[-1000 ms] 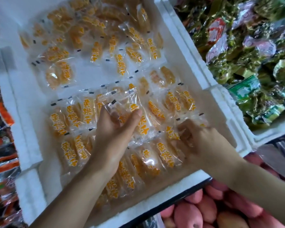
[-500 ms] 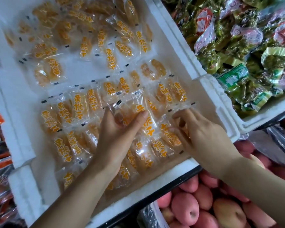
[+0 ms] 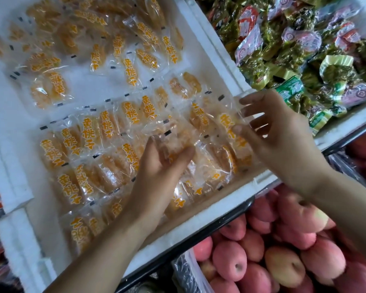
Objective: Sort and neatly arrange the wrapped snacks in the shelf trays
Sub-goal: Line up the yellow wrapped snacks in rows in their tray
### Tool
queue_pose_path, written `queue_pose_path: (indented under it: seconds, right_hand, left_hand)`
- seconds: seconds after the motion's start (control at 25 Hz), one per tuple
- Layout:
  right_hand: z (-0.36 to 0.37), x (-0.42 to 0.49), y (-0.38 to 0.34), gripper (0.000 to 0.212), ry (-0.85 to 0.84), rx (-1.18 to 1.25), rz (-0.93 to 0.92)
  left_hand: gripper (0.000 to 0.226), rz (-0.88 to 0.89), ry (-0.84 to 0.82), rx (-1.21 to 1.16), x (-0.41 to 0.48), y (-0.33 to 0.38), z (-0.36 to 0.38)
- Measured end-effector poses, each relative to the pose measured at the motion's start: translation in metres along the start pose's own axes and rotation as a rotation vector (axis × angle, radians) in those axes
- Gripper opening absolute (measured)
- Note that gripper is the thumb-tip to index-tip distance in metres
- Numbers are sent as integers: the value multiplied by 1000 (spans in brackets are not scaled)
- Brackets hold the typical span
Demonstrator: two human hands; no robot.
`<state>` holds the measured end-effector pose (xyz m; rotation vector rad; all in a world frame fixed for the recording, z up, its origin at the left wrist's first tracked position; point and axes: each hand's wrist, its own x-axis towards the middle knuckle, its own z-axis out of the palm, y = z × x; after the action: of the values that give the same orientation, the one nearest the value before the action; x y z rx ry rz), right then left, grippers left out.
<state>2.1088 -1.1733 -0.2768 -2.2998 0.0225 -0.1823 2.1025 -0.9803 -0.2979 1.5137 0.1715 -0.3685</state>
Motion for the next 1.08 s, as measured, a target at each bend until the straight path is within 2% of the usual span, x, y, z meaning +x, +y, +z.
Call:
queue_pose_path:
  seconds: [0.08, 0.16, 0.24, 0.28, 0.36, 0.44, 0.56, 0.6, 0.68, 0.76, 0.84, 0.92, 0.96, 1.0, 1.08]
  right_hand:
    - [0, -6, 15, 41, -68, -139, -20]
    - [5, -14, 29, 41, -141, -292, -47]
    - [11, -21, 38, 47, -135, -532, -147]
    - [13, -23, 42, 56, -112, -625, -194]
    - [16, -23, 48, 67, -72, -728, -280]
    - [19, -22, 50, 52, -82, -746, -321]
    - [23, -17, 52, 37, -58, -807, -266]
    - [24, -16, 51, 34, -22, -743, -260]
    - [22, -19, 33, 29, -29, -364, -166]
    - [25, -25, 12, 36, -189, 94, 14]
    - [34, -34, -1, 38, -268, 230, 83]
    - [38, -35, -3, 39, -167, 241, 106]
    - [35, -32, 0, 38, -80, 220, 109]
    - [30, -29, 4, 34, -1, 166, 83]
    - [19, -27, 16, 30, 64, -49, -19]
  left_hand:
    - [41, -32, -5, -34, 1, -2, -1]
    - [37, -53, -18, -49, 1, -3, 1]
    - [34, -56, -21, -39, -1, -4, 5]
    - [33, -56, -22, -38, -1, -4, 7]
    - [31, -61, -19, -24, -2, -5, 11]
    - [34, -71, -12, -14, -2, -6, 14]
    - [40, -79, -1, 3, -3, -8, 16]
    - [45, -78, 4, 6, -3, -8, 16]
    - [61, -72, 13, 14, -2, -9, 18]
    - [70, -50, 49, 26, 0, -9, 19]
    - [83, -33, 88, 65, 0, -8, 20]
    - [92, -37, 112, 60, 0, -5, 22]
    - [89, -41, 123, 35, 0, -4, 22]
    - [76, -45, 140, 0, 1, -5, 20]
    - [21, -49, 173, -9, 2, -6, 18]
